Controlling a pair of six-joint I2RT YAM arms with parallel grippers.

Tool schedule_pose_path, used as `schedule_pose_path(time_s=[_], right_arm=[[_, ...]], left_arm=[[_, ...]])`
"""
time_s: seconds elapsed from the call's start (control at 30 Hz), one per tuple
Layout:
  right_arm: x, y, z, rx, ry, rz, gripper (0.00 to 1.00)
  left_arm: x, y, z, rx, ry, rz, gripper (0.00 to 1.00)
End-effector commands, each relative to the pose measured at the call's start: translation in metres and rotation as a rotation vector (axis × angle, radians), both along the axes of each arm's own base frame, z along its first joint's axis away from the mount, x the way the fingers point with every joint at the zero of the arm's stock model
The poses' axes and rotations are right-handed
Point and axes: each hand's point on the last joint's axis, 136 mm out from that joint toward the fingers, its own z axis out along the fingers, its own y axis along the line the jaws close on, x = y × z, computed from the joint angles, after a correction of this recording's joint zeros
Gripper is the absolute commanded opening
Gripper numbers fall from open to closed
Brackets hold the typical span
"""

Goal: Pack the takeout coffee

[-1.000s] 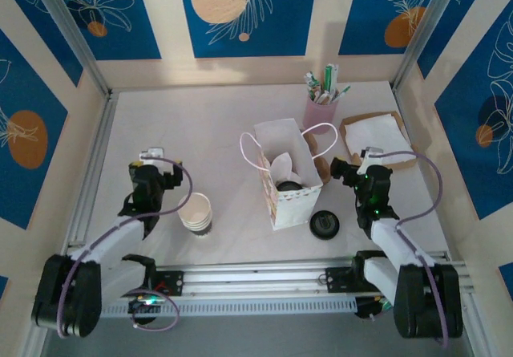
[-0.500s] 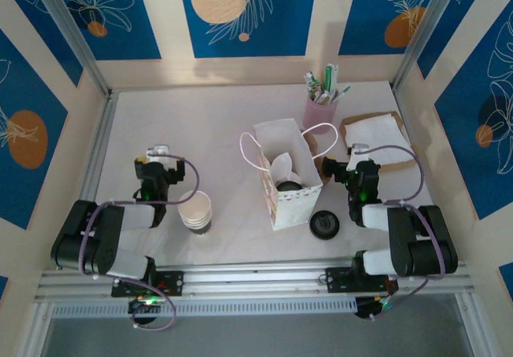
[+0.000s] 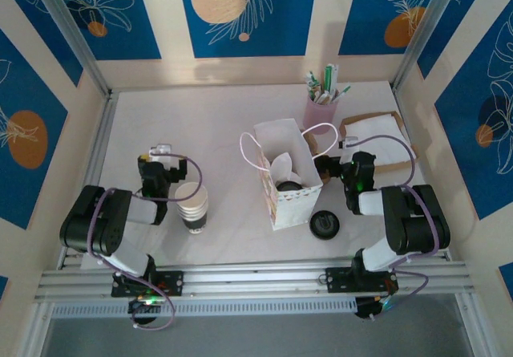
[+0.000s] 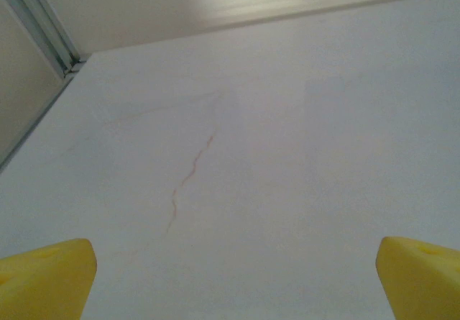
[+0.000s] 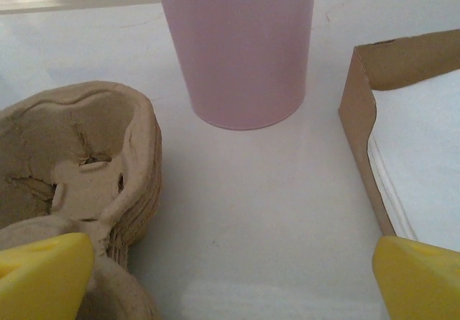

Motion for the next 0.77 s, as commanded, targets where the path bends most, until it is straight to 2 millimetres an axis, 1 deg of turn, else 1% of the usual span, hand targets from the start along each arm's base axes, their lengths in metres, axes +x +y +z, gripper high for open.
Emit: schedule_pose_path(time_s=[0.0,0.13,0.73], right_arm=[[0.0066,0.0005,0.0072,0.014,-0.011,0.025,0.99],[0.0077,-0.0019,0.0074,0.039,0.003,0.029,0.99],[0.0076,-0.0012,0.0068,0.033,0.005,0.027,0.99]], left_arm=[[0.0052,0.0030,0.0009,-0.013,0.007,-0.001,1.00],[0.0052,0.0036,0.0013,-0.012,0.006,0.001,1.00],[0.0052,0.0032,0.0014,-0.012,0.005,0.000,1.00]])
